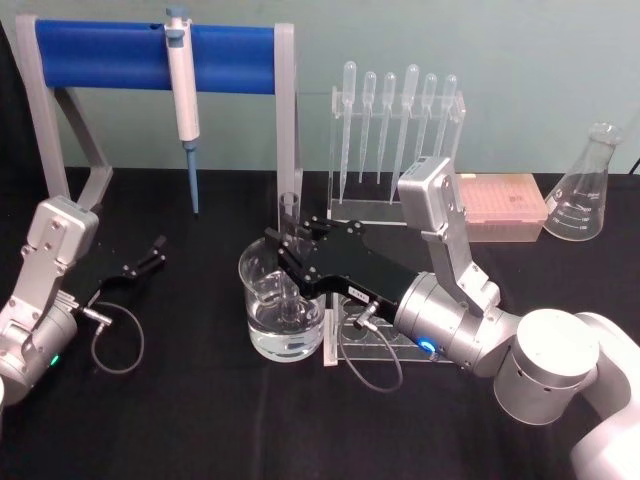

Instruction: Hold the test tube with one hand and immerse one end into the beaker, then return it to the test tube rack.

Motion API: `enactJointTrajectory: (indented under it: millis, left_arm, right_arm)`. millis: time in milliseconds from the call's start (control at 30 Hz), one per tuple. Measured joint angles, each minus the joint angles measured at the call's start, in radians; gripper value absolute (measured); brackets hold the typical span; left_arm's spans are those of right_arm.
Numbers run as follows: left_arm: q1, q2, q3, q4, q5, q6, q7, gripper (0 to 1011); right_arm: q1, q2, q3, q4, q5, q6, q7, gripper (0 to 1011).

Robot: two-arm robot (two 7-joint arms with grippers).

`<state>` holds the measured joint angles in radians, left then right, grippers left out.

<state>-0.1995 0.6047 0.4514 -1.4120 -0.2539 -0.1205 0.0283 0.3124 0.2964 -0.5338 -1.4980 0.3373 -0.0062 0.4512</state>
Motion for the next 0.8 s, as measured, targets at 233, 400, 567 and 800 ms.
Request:
enactJointTrajectory:
  millis: [233, 400, 567, 800]
  left_arm:
    - [0.0, 0.0, 0.0, 0.0, 0.0, 0.0, 0.0, 1000]
    - [0.0, 0.0, 0.0, 0.0, 0.0, 0.0, 0.0, 1000]
    - [0.0, 0.0, 0.0, 0.0, 0.0, 0.0, 0.0, 1000]
    - [0.0, 0.0, 0.0, 0.0, 0.0, 0.0, 0.0, 1000]
  right_arm:
    - [0.0, 0.0, 0.0, 0.0, 0.0, 0.0, 0.0, 225]
    - [0.0, 0.0, 0.0, 0.0, 0.0, 0.0, 0.0, 225]
    - [0.0, 0.0, 0.0, 0.0, 0.0, 0.0, 0.0, 225]
    - [0.0, 0.0, 0.0, 0.0, 0.0, 0.0, 0.0, 225]
